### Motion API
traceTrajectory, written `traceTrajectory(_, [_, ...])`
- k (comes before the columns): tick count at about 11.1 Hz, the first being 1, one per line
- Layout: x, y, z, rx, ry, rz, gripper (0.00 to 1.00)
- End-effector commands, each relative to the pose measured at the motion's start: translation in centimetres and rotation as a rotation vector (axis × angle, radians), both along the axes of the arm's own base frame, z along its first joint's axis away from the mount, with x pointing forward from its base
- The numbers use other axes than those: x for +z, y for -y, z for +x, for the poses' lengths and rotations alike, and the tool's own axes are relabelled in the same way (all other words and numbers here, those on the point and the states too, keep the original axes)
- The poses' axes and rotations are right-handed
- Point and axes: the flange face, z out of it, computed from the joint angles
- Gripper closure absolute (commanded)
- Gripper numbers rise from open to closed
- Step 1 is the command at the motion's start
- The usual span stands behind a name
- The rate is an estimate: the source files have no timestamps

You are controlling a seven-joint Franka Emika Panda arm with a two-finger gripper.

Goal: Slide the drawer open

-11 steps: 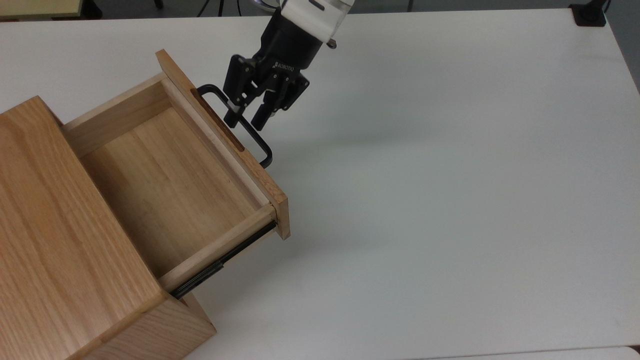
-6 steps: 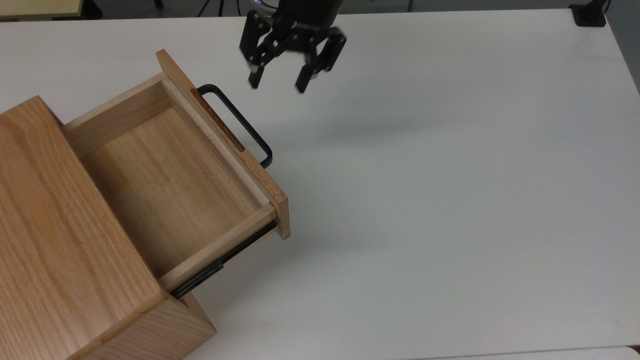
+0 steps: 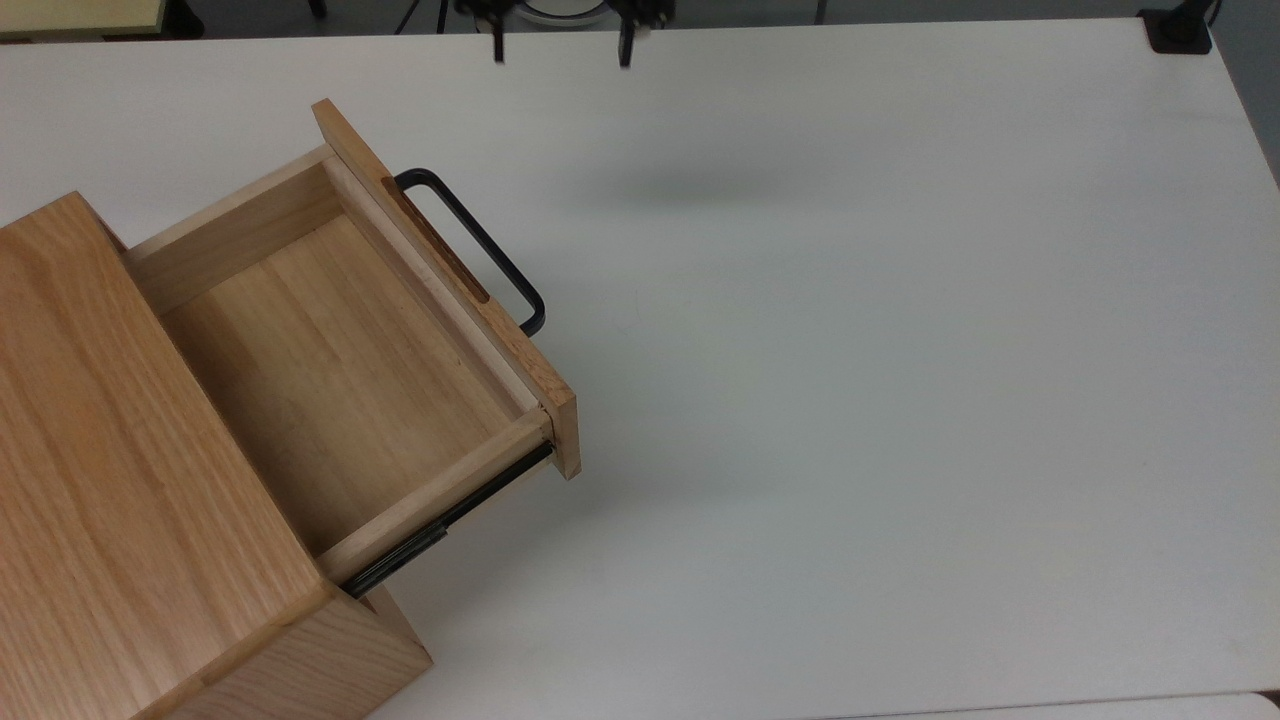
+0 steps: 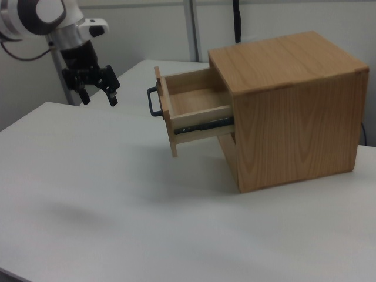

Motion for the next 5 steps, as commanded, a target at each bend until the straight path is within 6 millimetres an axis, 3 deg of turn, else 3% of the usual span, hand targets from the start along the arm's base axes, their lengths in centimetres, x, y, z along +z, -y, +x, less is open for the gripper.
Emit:
traceTrajectory(1, [0.7,4.1,-2.5,-0.100,-0.076,0.079,0.00])
traceTrajectory(2, [0.2,5.4,-2.3,-0.123,-0.084,0.076,0.00])
traceTrajectory(5, [-0.1,6.4,-2.1,-0.133,-0.087,0.076,0.00])
